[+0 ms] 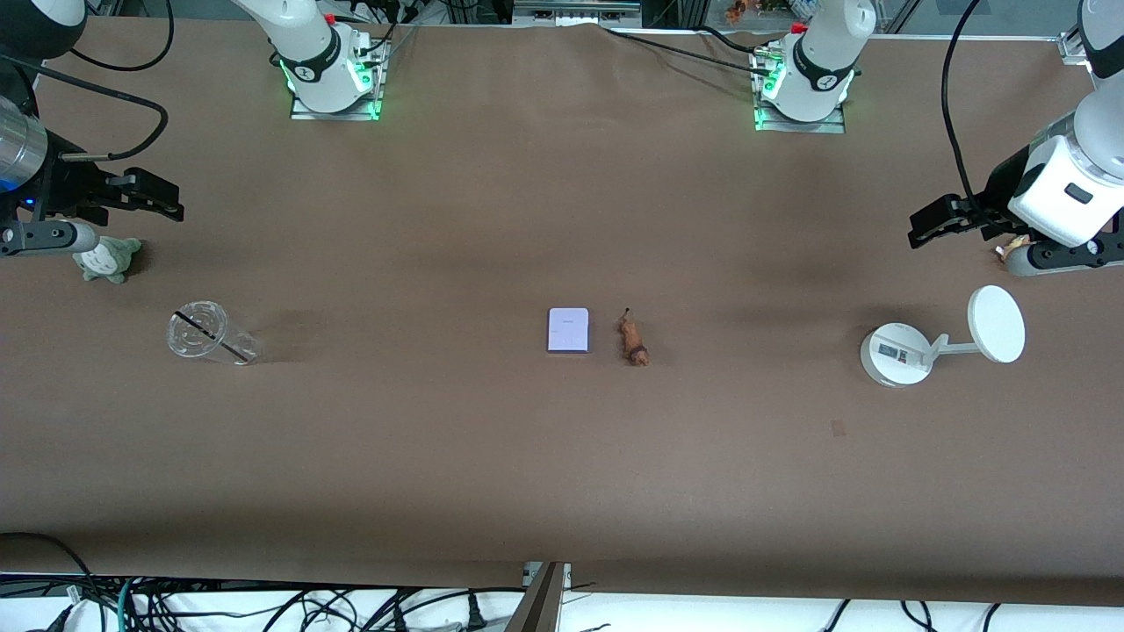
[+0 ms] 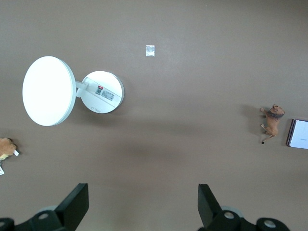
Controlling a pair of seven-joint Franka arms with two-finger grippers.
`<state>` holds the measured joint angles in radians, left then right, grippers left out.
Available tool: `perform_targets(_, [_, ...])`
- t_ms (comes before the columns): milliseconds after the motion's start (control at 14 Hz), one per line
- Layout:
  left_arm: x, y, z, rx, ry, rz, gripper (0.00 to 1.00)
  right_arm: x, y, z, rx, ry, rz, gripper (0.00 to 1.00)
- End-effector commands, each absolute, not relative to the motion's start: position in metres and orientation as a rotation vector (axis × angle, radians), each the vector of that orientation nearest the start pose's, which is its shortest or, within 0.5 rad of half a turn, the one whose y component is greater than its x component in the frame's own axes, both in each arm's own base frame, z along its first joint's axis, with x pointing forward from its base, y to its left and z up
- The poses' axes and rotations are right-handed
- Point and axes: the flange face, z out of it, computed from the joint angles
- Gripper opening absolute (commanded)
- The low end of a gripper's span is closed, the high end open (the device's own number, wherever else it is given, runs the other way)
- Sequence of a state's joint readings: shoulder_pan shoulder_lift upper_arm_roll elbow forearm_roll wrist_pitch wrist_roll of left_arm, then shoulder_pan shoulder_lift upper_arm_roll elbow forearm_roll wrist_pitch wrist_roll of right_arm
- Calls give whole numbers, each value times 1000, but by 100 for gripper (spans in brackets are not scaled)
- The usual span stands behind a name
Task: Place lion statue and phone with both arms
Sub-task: 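Reach the left gripper down to the brown lion figurine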
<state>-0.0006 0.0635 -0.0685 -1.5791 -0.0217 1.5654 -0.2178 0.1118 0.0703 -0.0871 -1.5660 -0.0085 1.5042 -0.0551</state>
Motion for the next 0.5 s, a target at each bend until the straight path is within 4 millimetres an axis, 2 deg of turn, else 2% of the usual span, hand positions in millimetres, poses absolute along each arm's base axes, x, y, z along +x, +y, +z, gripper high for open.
perform_targets(0, [564,-41,591,-3168,-251,110,100,568,17,587,-3157,-138,197,100])
perform_targets(357, [569,-48,583,-3181,-239,126,100,569,17,586,-3159,-140,197,100])
perform_targets(429, [573,-58,576,-3181,-223,129,100,569,17,586,-3159,-138,197,100])
